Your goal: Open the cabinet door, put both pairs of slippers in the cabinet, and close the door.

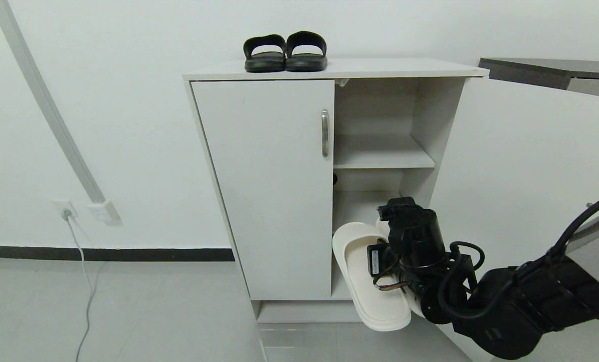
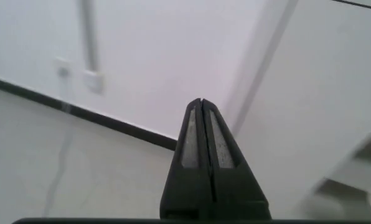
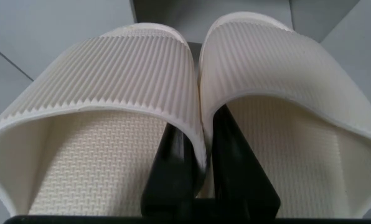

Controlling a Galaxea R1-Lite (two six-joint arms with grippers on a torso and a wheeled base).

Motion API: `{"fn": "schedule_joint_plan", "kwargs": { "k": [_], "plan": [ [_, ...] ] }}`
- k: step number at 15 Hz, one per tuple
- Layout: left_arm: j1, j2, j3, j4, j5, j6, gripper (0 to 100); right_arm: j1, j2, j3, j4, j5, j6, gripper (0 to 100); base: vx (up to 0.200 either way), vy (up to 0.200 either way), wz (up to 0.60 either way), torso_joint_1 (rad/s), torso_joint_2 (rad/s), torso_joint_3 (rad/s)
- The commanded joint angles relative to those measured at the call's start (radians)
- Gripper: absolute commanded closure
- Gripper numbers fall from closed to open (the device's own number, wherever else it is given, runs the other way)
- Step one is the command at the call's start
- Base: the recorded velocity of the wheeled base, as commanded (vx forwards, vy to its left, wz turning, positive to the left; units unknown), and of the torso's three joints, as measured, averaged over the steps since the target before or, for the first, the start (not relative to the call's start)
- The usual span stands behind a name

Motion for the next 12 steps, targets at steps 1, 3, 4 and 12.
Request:
{"fn": "schedule_joint_plan", "kwargs": {
  "k": [1,3,4,12],
  "plan": [
    [0.131,-0.280,0.229,0.006,0.009,0.007,100,0.000,-0.002,0.011,-0.003,-0.001,0.000,100,0.000,0.000,0.00,0.000,0.00,0.000],
    [0.146,-0.368,0.348,0.012,0.008,0.006,100,0.000,-0.007,0.015,-0.003,-0.002,-0.001,100,0.000,0.000,0.00,0.000,0.00,0.000],
    [0.168,-0.387,0.371,0.015,0.008,0.006,100,0.002,-0.007,0.015,-0.003,-0.002,0.000,100,0.000,0.000,0.00,0.000,0.00,0.000],
    [0.217,-0.796,0.509,0.305,-0.437,0.090,100,0.012,-0.005,0.037,-0.003,-0.002,-0.001,100,0.000,0.000,0.00,0.000,0.00,0.000]
  ]
}}
